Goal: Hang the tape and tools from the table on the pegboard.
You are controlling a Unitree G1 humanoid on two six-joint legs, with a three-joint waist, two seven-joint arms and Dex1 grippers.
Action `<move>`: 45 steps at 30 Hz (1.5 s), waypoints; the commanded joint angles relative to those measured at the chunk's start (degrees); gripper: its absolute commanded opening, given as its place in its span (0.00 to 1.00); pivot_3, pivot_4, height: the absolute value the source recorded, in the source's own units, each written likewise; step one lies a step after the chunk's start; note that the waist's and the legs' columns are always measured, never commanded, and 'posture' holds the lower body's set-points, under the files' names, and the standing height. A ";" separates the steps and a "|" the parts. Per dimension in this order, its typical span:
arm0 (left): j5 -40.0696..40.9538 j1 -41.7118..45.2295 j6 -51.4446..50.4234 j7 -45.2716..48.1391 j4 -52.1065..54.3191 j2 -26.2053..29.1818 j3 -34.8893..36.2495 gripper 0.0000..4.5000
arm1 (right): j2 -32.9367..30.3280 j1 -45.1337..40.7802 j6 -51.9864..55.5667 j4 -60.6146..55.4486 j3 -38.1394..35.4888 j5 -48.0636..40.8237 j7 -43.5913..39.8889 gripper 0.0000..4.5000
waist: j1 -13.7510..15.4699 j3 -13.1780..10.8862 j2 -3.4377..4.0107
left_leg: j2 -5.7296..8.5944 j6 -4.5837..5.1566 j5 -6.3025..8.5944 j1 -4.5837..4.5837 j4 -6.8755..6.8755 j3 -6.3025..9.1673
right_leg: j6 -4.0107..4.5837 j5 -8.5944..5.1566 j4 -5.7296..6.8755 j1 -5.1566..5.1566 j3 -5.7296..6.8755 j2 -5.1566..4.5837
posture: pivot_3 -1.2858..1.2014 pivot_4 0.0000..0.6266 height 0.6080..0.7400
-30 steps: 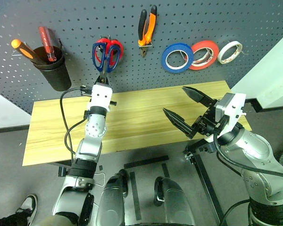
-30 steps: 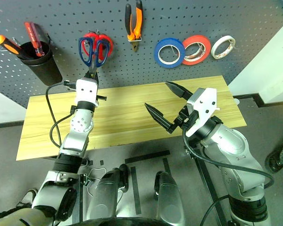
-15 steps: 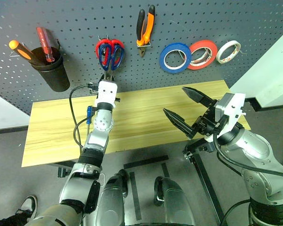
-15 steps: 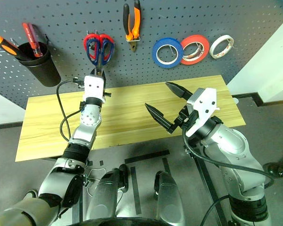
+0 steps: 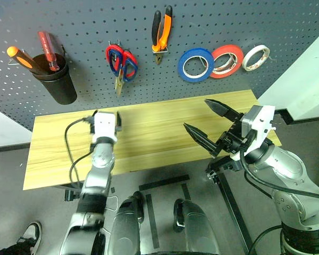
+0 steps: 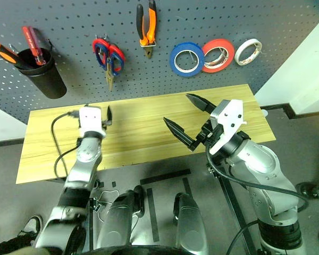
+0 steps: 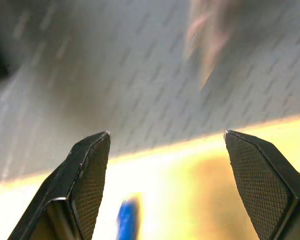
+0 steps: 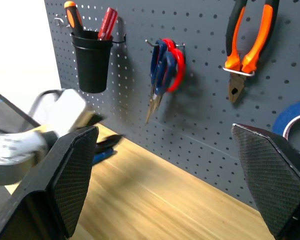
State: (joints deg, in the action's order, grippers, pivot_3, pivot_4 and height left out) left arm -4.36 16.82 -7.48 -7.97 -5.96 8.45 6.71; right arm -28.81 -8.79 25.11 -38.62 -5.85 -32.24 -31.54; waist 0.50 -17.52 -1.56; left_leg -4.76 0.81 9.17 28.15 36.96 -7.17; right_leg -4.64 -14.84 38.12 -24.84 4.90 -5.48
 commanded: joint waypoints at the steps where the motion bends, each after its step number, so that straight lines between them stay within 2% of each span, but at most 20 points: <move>1: 5.48 0.41 -12.90 2.50 8.98 2.48 5.91 0.84 | -0.88 0.24 -0.34 -1.50 -0.84 -1.06 -0.70 1.00 | 0.38 0.00 0.00 | -0.01 -0.03 -0.01 0.00 0.02 0.01 | 0.01 0.00 0.00 0.02 0.03 0.00 | 0.52 0.46 0.82; 3: 8.60 1.96 -19.21 5.71 8.91 4.12 6.98 0.84 | -1.05 0.26 -0.10 -1.48 -1.05 -1.53 -0.97 1.00 | 0.43 0.00 0.00 | -0.01 -0.17 0.08 -0.01 0.05 -0.01 | 0.21 -0.11 -0.07 0.06 0.07 -0.07 | 0.52 0.48 0.82; 8: 12.66 8.52 -27.51 8.75 3.08 8.13 10.66 0.84 | -0.94 0.48 0.72 -1.50 -0.38 -2.24 -1.17 1.00 | 1.11 -0.02 0.00 | 0.04 -0.12 0.12 0.02 0.05 -0.04 | 0.24 -0.12 -0.24 -0.02 0.06 -0.16 | 0.53 0.52 0.82; 16: 13.64 12.75 -40.81 13.39 -5.73 11.48 7.15 0.84 | -0.77 1.06 3.09 -3.20 0.86 -3.93 -0.42 1.00 | 1.67 -0.47 0.23 | 0.01 0.05 0.06 0.01 -0.08 -0.15 | 0.06 -0.07 -0.15 -0.02 0.02 -0.11 | 0.52 0.61 0.82; 34: 11.60 17.23 -36.41 14.61 -13.98 12.31 4.52 0.84 | -1.83 1.66 5.48 -5.43 0.45 -5.79 1.93 1.00 | 1.69 -2.03 0.23 | 0.02 -0.07 0.16 0.25 -0.18 -0.19 | 0.28 -0.17 -0.33 -0.34 -0.02 -0.44 | 0.52 0.64 0.82; 45: 9.22 18.37 -33.21 13.96 -20.23 12.67 3.01 0.84 | -2.21 2.56 6.69 -6.62 -0.29 -6.66 2.82 1.00 | 1.67 -2.68 0.35 | 0.08 0.06 0.05 0.24 -0.79 -0.41 | 0.13 -0.09 -0.85 -0.37 -0.01 -0.45 | 0.51 0.67 0.82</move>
State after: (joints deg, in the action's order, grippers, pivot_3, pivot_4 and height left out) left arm 5.59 35.58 -41.36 6.21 -25.21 20.50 9.91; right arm -30.45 -6.55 32.11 -42.51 -4.96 -37.57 -28.84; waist 2.16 -20.21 -1.21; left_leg -4.68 0.87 9.23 28.38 36.15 -7.58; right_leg -4.56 -14.90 37.26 -25.22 4.89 -5.92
